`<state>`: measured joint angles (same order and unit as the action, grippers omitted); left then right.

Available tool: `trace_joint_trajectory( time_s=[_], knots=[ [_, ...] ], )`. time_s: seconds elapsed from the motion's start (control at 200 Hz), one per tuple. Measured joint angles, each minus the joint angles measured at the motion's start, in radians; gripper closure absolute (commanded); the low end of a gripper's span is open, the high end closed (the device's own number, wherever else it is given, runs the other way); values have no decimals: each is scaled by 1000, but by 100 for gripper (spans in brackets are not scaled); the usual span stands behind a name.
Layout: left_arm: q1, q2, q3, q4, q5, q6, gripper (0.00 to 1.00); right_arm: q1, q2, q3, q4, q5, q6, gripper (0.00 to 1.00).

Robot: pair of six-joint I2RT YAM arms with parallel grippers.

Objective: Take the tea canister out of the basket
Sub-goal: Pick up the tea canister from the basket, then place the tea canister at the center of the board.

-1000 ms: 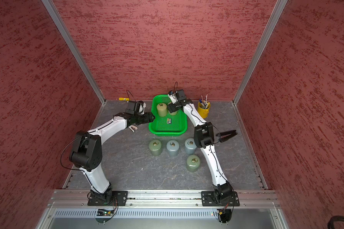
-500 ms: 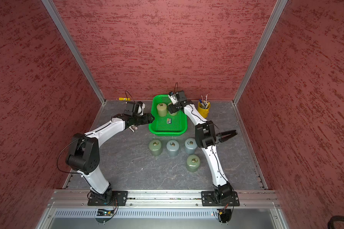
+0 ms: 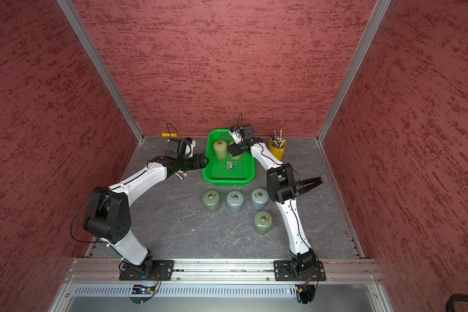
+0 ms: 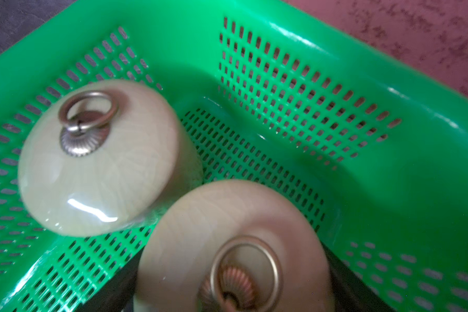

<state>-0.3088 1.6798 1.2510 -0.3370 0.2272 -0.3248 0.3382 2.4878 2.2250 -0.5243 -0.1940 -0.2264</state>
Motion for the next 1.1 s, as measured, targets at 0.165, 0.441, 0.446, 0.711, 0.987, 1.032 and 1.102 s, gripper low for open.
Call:
trace_joint_trajectory(
  time_s=[0.165, 0.441, 0.446, 0.711, 0.987, 1.032, 1.102],
  knots=[
    [0, -37, -28, -2, 0, 0, 18, 0, -118, -165, 10, 2, 17, 100],
    [0, -117, -68, -7, 0, 0, 18, 6, -316, -379, 51, 18, 37, 100],
    [0, -119, -69, -7, 0, 0, 18, 6, -318, -381, 52, 18, 37, 100],
    [0, -210, -110, -16, 0, 0, 18, 53, -555, -501, 69, 41, 39, 100],
    [11, -238, -129, -31, 15, 1, 17, 206, -906, -737, 91, 88, 46, 100],
    [15, -239, -133, -31, 20, 2, 17, 240, -955, -779, 84, 103, 47, 100],
    [22, -242, -143, -31, 29, 3, 17, 290, -1028, -852, 72, 116, 55, 100]
  ],
)
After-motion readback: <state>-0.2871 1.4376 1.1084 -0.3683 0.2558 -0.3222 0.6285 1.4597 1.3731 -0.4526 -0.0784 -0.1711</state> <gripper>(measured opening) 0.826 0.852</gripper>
